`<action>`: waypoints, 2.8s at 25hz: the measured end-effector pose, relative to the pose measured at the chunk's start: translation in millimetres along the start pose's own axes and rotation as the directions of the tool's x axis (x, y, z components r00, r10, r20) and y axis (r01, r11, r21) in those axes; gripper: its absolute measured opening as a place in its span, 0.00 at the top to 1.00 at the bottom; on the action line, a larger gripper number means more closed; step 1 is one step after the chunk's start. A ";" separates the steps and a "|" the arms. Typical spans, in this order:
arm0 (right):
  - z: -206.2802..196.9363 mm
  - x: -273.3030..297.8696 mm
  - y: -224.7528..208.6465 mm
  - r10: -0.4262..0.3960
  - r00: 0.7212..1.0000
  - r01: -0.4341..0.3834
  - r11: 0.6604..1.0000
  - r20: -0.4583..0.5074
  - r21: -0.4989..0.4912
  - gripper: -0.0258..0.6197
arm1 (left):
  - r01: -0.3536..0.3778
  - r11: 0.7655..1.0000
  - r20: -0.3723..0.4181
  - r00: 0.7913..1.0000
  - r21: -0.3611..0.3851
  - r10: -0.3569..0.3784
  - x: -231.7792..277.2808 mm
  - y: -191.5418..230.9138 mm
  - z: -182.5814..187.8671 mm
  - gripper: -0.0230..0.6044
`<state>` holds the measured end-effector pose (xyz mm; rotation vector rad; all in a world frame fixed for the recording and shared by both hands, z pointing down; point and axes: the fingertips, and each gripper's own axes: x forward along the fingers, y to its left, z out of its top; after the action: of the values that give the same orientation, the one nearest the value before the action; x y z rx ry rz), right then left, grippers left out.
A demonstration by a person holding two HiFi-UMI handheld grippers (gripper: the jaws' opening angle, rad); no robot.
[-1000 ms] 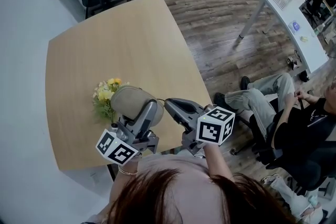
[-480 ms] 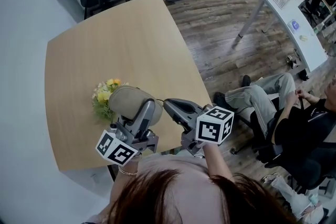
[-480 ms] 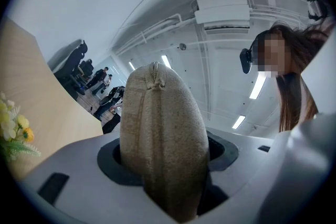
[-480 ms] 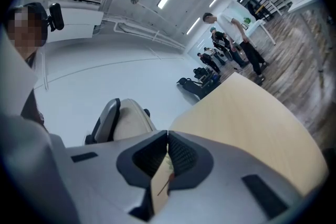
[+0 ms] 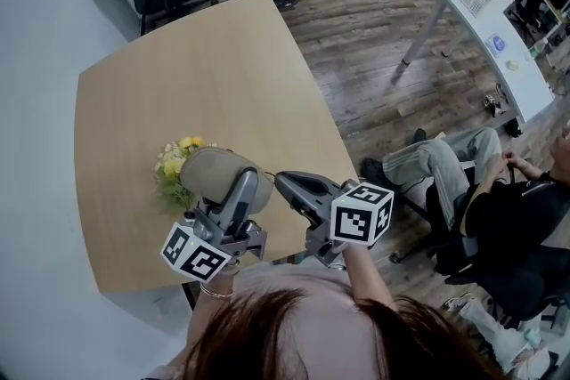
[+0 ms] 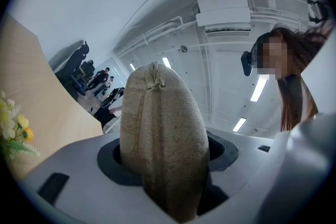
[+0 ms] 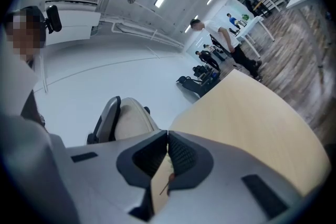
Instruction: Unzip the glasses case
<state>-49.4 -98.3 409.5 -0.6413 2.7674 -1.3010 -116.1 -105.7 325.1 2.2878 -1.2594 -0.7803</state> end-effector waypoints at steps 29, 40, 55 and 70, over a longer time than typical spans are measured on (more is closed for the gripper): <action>-15.9 -3.7 4.8 0.016 0.998 -0.014 0.999 -0.054 0.033 0.93 | -0.020 0.998 0.074 0.997 -0.065 0.025 -3.9 4.3 6.3 0.49; -22.4 -6.1 4.2 0.014 0.996 -0.011 0.999 -0.086 0.034 0.93 | -0.036 0.995 0.086 0.995 -0.092 0.044 -6.5 7.8 2.8 0.49; -23.7 -16.6 -0.5 0.013 0.991 -0.012 1.000 -0.137 0.006 0.93 | -0.047 0.990 0.118 0.991 -0.132 0.063 1.7 7.2 -5.0 0.49; -32.2 -11.1 -0.4 0.035 0.980 -0.036 0.999 -0.196 -0.004 0.93 | -0.091 0.982 0.159 0.980 -0.166 0.118 -3.3 18.9 -4.8 0.49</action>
<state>-45.1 -70.8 429.2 -0.4856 2.9237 -1.4196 -126.3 -112.0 340.8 2.0478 -1.3284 -1.0149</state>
